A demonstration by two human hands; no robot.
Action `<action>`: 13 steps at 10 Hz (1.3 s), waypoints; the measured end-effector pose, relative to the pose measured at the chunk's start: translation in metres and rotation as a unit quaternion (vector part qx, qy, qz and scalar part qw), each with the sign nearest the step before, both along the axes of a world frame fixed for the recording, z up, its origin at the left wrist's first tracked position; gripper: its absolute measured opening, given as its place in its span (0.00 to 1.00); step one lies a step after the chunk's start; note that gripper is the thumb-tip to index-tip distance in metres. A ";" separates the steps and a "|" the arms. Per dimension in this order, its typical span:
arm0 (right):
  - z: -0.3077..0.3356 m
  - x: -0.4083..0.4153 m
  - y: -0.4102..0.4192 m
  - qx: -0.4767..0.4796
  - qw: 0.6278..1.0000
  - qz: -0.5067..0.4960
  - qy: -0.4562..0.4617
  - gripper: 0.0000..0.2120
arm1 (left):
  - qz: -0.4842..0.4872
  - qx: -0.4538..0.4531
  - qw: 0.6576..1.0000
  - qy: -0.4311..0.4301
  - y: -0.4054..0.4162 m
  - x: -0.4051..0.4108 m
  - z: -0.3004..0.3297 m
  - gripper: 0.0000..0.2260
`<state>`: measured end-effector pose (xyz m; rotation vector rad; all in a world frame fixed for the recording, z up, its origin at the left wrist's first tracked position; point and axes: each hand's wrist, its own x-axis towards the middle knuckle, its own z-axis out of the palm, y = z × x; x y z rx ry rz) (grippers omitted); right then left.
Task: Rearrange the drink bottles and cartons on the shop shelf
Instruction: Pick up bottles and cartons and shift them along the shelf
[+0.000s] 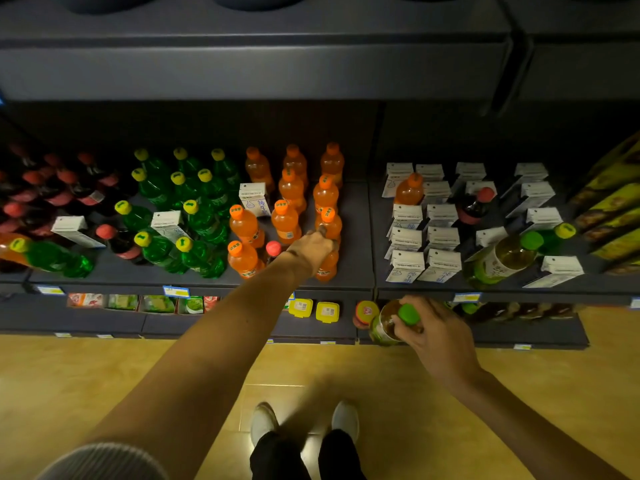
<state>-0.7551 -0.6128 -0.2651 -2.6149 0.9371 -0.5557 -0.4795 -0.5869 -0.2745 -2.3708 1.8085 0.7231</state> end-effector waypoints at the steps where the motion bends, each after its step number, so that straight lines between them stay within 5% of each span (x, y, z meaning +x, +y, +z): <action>1: 0.000 -0.001 -0.001 0.006 1.000 0.005 -0.002 0.15 | -0.076 0.029 0.993 -0.086 0.000 -0.005 0.008 0.17; 3: 0.003 0.001 0.001 0.008 1.000 0.011 0.004 0.14 | -0.026 0.078 0.994 -0.067 -0.006 -0.016 0.018 0.19; 5: 0.021 0.016 0.002 0.002 1.000 0.028 0.000 0.11 | -0.037 0.033 0.995 -0.090 0.010 -0.013 0.026 0.35; 7: 0.063 0.051 0.002 0.078 0.991 0.094 0.048 0.12 | -0.035 -0.027 0.995 -0.090 0.063 -0.005 0.045 0.26; 10: 0.146 0.156 0.040 0.220 0.938 0.261 -0.053 0.06 | 0.081 -0.094 0.985 -0.117 0.190 0.056 0.102 0.19; 13: 0.211 0.270 0.151 0.185 0.885 0.425 -0.052 0.04 | 0.221 -0.136 0.951 -0.169 0.361 0.124 0.149 0.15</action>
